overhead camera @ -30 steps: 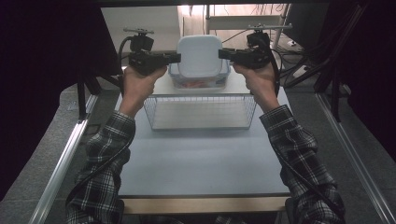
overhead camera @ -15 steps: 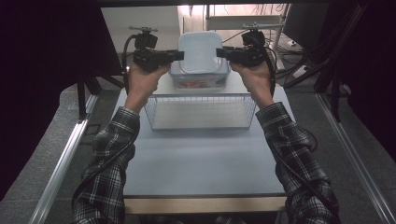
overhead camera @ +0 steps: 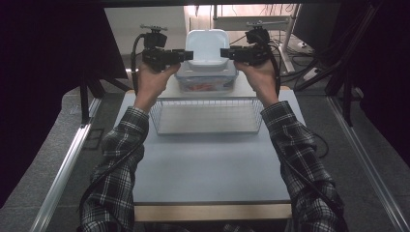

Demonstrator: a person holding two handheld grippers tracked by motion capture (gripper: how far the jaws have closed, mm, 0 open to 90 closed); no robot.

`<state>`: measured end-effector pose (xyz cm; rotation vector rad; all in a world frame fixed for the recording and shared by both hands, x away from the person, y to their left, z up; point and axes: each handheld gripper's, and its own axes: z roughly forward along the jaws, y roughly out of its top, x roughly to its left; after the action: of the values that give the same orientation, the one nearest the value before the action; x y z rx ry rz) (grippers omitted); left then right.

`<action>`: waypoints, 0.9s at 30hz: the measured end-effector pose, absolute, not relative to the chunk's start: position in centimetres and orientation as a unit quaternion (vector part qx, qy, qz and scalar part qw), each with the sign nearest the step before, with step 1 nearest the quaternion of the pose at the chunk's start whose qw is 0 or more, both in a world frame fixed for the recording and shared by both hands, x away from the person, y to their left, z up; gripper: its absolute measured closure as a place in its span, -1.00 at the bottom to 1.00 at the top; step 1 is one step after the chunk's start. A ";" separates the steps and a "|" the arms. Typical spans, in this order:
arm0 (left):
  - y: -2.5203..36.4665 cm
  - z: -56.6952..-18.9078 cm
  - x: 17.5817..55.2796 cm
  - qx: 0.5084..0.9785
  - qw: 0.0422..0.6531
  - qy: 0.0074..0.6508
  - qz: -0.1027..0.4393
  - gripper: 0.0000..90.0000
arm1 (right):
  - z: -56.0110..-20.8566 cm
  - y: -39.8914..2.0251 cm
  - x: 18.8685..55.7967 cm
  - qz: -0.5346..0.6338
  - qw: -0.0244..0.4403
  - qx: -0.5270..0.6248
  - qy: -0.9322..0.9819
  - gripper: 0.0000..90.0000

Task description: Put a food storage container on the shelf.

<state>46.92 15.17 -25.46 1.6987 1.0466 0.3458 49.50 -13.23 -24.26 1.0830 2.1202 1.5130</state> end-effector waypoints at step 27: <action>13.9 -24.3 46.9 0.749 0.500 0.399 0.171 -0.64 | -23.7 -12.6 50.1 0.536 0.128 0.365 0.750 -0.55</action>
<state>46.87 13.95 -24.26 1.8121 0.9642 0.4126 50.08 -12.63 -23.72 1.0621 2.1829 1.5587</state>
